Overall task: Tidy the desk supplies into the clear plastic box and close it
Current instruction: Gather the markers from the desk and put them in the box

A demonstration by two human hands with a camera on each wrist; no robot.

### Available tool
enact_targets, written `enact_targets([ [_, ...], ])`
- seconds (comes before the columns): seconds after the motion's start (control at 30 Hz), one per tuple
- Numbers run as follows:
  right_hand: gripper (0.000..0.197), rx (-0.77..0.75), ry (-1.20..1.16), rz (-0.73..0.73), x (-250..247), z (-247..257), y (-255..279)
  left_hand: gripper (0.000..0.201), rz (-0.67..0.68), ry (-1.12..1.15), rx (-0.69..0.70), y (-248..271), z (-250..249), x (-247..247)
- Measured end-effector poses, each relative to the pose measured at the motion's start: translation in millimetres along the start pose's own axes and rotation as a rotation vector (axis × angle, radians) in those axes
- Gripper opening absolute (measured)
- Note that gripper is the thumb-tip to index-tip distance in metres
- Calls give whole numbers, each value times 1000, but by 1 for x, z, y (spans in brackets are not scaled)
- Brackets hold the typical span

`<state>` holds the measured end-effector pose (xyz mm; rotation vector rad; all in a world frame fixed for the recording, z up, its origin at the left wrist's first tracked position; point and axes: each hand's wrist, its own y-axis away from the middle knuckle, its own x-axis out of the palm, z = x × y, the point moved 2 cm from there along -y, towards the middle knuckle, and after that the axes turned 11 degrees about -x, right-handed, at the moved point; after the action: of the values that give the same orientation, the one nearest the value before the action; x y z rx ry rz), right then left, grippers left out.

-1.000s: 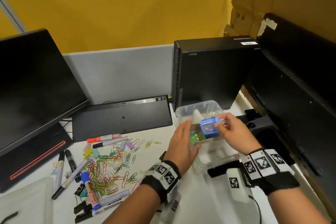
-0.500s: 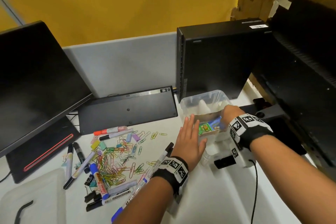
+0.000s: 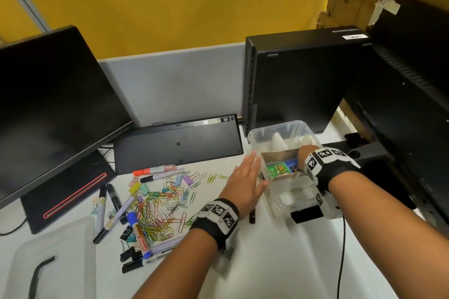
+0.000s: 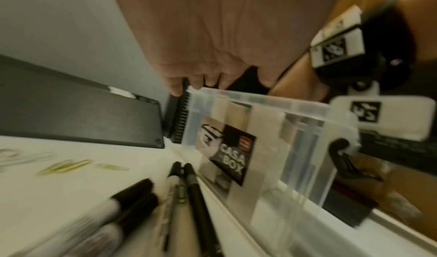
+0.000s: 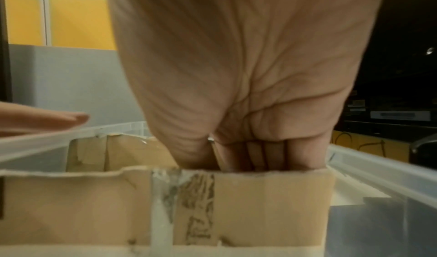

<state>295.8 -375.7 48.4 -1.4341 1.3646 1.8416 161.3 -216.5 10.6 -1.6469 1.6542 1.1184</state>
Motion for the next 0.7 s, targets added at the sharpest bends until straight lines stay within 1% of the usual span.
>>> enact_targets([
  [0.07,24,13,-18,19,-2,3,0,50,-43,-3,-126,10,30,-8],
  [0.1,26,27,-42,28,-5,5,1,43,-51,-50,-198,17,46,-10],
  [0.17,24,50,-68,12,-13,12,9,35,-17,-201,-310,30,72,-11],
  [0.23,19,71,-42,-79,-19,16,23,32,41,-322,-364,36,88,-6],
  [0.3,18,46,11,-242,-22,26,41,30,70,-360,-395,37,95,0],
  [0.37,19,-40,-11,-398,-21,40,55,27,79,-366,-420,36,96,5],
  [0.47,15,-221,-99,-585,-9,66,73,23,84,-385,-441,33,97,11],
  [0.53,12,-349,-93,-674,3,86,82,24,82,-400,-446,32,98,13],
  [0.57,17,-412,-85,-679,12,97,84,25,88,-405,-451,32,98,14],
  [0.63,28,-545,-45,-635,37,113,80,27,80,-383,-469,31,98,13],
  [0.7,36,-646,37,-573,61,125,73,26,25,-282,-499,33,95,5],
])
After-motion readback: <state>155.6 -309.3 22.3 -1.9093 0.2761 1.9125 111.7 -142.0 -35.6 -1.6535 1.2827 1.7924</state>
